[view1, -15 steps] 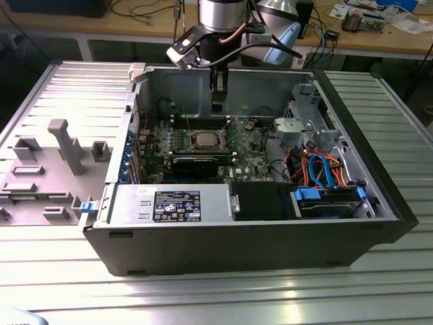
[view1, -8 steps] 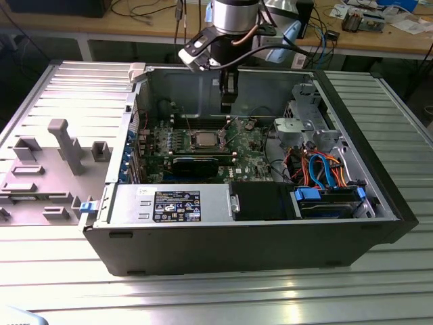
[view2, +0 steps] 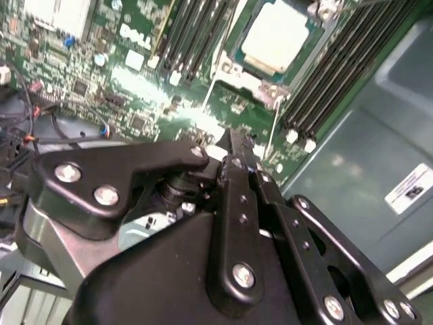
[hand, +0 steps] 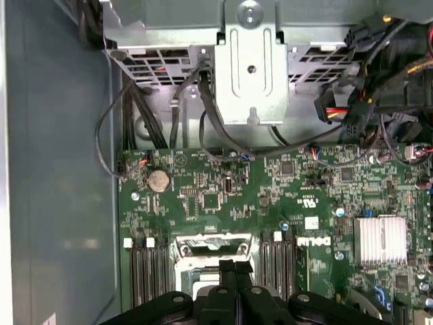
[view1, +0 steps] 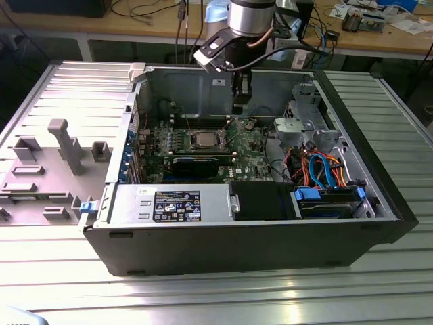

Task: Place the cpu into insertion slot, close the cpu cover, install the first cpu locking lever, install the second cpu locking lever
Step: 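Close the cpu cover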

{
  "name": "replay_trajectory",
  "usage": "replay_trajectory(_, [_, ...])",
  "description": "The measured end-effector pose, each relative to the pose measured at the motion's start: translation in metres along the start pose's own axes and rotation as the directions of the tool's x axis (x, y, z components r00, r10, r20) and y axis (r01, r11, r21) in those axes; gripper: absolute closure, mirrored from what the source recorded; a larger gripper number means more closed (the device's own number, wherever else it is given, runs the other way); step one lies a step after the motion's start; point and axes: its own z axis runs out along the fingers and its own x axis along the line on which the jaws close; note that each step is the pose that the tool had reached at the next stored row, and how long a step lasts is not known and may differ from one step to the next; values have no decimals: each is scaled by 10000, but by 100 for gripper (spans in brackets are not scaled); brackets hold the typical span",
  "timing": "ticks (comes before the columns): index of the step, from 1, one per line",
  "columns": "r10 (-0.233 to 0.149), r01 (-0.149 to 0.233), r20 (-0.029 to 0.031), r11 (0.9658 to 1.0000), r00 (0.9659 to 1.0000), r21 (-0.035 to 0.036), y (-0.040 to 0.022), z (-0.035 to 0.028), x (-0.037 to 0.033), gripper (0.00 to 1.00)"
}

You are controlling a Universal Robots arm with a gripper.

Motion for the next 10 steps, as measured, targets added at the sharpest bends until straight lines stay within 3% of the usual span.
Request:
replay_trajectory(4, [-1,1,-2,10000,10000,43,92,24,3,89])
replay_trajectory(10, [-60,60,0,9999,10000,123,251,122,11,89])
